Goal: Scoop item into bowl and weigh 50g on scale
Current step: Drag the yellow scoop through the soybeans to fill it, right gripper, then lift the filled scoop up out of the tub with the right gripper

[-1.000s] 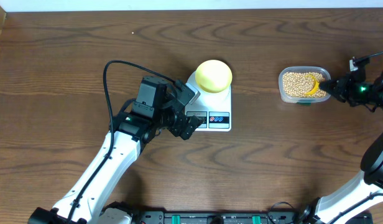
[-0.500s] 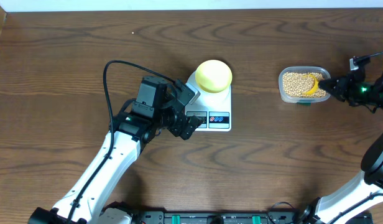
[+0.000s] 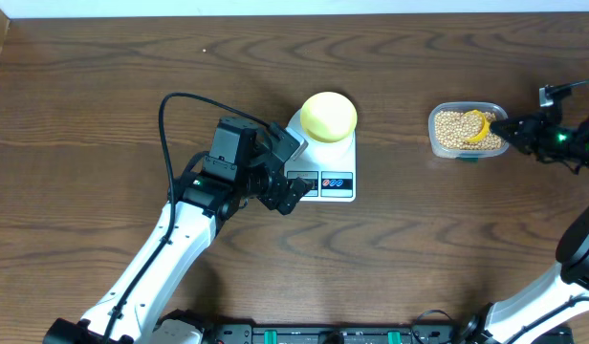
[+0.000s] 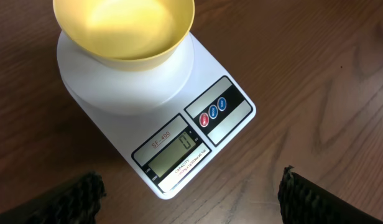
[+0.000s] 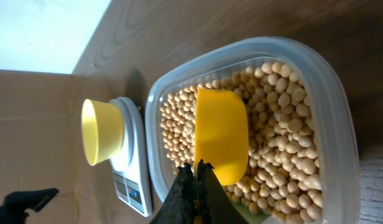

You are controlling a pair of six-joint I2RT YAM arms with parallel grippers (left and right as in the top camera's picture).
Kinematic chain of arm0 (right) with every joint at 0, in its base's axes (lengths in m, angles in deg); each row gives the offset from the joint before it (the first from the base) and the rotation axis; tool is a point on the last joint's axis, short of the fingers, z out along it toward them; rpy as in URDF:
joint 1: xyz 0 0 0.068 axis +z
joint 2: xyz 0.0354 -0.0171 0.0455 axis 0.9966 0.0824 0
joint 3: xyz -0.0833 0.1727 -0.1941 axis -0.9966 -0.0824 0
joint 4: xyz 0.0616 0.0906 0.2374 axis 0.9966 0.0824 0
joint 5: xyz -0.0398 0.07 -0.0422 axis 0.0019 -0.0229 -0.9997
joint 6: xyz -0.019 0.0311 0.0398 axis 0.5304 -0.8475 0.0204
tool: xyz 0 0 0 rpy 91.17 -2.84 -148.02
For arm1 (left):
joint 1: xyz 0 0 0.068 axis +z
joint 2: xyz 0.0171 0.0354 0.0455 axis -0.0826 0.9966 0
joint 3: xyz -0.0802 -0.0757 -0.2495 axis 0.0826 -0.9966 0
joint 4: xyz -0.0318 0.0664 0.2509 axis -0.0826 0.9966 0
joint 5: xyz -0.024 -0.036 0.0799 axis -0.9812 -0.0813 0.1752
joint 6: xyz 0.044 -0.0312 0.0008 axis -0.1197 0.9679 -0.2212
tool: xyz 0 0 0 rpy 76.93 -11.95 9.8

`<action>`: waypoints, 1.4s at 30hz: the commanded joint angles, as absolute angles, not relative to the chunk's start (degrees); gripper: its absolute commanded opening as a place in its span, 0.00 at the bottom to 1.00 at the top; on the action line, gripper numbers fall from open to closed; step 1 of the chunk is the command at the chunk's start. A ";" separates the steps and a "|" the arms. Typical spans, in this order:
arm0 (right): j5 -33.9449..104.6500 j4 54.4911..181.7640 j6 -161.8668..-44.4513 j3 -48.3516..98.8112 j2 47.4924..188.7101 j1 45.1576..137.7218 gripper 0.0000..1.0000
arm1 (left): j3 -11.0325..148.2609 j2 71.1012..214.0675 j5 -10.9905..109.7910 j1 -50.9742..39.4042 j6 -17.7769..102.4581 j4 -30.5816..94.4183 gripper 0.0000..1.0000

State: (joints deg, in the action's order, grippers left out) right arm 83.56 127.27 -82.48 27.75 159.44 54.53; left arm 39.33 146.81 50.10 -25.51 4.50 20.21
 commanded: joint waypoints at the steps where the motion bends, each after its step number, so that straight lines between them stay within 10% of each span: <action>1: 89.98 126.88 -81.28 27.38 160.23 52.50 0.01 | 38.85 147.29 49.16 -25.27 3.58 20.37 0.92; 42: 103.86 126.42 -86.22 27.38 160.23 48.35 0.01 | 38.85 147.29 49.16 -25.27 3.58 20.37 0.92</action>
State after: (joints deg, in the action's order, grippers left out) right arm 100.08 126.68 -83.88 27.73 159.47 48.68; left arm 39.33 146.81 50.10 -25.51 4.52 20.21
